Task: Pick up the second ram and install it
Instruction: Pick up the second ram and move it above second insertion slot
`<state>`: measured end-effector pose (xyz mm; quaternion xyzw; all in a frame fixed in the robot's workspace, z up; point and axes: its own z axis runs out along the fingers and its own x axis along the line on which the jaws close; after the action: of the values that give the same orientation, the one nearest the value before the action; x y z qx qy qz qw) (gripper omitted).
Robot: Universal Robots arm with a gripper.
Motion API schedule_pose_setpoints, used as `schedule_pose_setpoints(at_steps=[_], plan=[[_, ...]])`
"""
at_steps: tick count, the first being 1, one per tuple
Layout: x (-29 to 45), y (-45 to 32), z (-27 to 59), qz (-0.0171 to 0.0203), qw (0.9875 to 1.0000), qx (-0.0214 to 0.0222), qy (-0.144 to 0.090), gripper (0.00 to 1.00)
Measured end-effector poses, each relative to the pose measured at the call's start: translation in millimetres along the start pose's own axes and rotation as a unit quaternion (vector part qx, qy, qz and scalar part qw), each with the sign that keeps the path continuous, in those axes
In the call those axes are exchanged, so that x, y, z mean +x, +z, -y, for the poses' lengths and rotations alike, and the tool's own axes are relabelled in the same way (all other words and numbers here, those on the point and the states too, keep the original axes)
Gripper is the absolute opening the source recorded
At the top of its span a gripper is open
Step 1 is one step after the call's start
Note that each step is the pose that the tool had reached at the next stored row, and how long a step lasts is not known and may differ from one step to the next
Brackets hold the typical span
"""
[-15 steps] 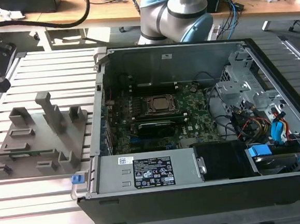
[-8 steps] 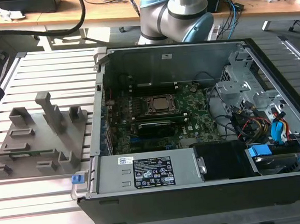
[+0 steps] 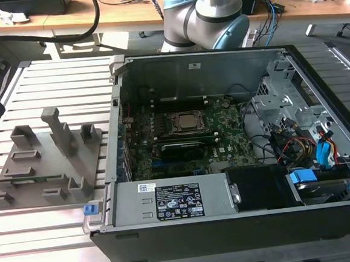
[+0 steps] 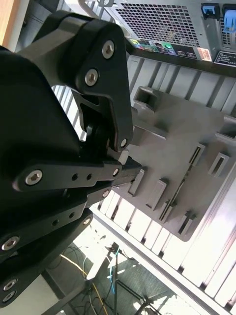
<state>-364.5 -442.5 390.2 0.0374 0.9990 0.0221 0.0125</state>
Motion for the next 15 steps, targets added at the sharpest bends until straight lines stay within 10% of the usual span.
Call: schedule_pose_setpoints(at_steps=[9, 13, 15], plan=[[0.0, 0.0, 0.3, -0.0015, 0.9995, -0.0007, -0.032, 0.11], [0.0, 0.0, 0.3, -0.0044, 0.9952, -0.0023, -0.098, 0.11], [0.0, 0.0, 0.3, -0.006, 0.9909, -0.0031, -0.134, 0.11]])
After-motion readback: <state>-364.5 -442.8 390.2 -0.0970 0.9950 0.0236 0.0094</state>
